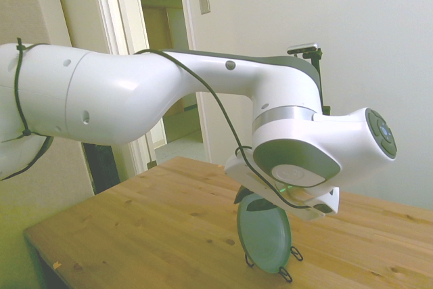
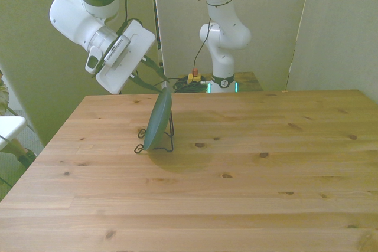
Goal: Load the plate
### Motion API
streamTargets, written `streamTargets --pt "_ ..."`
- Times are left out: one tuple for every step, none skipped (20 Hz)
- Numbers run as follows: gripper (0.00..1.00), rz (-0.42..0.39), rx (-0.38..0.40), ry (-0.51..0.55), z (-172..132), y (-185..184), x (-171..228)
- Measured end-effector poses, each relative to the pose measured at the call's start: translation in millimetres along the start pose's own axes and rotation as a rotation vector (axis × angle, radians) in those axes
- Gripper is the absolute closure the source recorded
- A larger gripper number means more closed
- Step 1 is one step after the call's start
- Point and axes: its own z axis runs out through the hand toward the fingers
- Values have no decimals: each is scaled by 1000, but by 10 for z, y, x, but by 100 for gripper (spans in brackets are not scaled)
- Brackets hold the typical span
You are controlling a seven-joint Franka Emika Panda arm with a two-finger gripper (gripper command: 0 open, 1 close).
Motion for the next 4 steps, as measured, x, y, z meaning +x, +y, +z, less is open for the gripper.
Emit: streamTargets --pt "0 -13 -9 20 -110 -82 -92" --pt "0 -26 -23 49 -235 -167 -192" --pt "0 -47 -42 89 -374 -253 -305" --pt "0 -74 -64 119 -505 -334 -438"
